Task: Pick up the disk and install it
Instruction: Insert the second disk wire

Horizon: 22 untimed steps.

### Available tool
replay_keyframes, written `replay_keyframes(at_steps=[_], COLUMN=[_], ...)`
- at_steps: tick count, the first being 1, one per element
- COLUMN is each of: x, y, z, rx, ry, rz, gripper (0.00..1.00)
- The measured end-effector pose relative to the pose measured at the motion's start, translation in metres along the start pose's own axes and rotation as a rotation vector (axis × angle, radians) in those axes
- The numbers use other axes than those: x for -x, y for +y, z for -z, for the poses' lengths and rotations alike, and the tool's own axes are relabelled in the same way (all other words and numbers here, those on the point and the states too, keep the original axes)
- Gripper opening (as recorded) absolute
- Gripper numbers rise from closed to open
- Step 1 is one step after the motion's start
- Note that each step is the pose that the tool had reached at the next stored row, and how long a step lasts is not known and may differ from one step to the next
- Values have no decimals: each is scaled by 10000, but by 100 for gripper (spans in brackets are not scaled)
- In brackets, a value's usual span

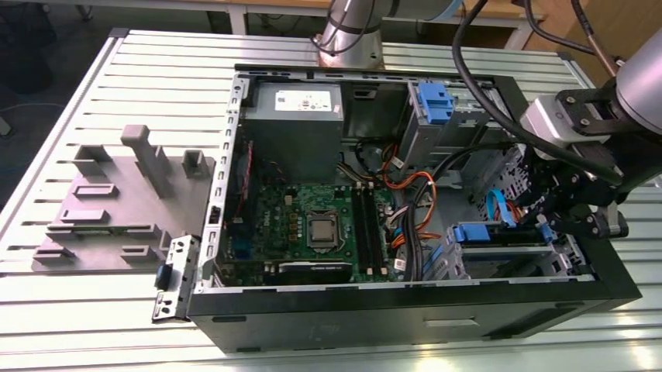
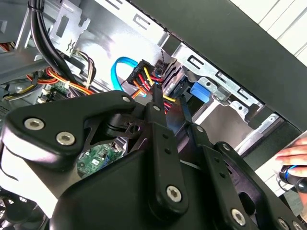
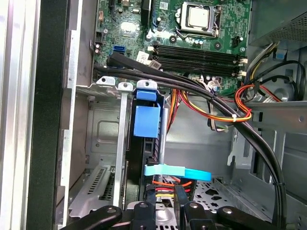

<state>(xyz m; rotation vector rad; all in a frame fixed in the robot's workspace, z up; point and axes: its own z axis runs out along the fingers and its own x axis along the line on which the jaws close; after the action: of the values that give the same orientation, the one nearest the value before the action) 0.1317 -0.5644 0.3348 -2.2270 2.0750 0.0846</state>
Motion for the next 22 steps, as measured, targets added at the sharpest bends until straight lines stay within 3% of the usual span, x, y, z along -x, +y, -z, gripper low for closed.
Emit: replay_keyframes(at_steps=[12,22], x=[0,26], y=[0,-7], z=[1,222], rx=[-1,0], ry=[-11,-5], rz=[-1,-1], gripper=[29,29])
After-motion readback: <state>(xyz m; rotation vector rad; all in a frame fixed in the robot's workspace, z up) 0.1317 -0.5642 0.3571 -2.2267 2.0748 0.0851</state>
